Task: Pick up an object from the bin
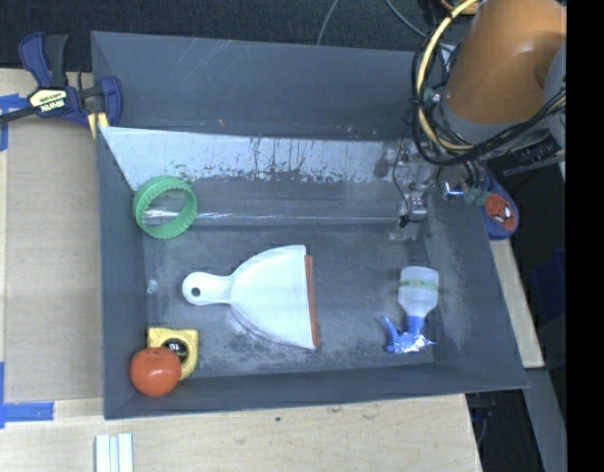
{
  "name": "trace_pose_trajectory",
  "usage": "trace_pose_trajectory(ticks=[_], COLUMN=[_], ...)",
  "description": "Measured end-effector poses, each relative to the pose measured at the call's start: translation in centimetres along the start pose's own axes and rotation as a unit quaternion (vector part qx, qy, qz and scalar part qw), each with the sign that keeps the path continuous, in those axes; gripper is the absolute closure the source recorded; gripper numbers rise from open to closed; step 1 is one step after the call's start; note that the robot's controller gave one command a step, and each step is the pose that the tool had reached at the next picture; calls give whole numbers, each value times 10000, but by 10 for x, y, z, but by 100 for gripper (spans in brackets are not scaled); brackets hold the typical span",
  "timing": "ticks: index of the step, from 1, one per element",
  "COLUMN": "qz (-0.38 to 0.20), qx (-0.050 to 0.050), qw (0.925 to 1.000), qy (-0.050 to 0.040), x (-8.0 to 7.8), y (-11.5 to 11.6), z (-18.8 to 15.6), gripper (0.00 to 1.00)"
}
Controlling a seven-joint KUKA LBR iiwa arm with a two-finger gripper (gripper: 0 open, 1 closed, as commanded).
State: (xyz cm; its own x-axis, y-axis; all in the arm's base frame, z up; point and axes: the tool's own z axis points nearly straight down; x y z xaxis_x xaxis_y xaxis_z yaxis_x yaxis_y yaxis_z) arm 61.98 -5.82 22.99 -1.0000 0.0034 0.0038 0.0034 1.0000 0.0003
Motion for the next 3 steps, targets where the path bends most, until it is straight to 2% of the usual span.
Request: trace_pose_trajectory(ticks=[1, 2, 3], qz=[289, -705, -34], qx=[-12, -24, -24], qw=[9996, 9975, 10000], qy=[23, 30, 41], x=[7, 1, -3], y=[55, 117, 117], z=[67, 118, 161], gripper=[0, 0, 0])
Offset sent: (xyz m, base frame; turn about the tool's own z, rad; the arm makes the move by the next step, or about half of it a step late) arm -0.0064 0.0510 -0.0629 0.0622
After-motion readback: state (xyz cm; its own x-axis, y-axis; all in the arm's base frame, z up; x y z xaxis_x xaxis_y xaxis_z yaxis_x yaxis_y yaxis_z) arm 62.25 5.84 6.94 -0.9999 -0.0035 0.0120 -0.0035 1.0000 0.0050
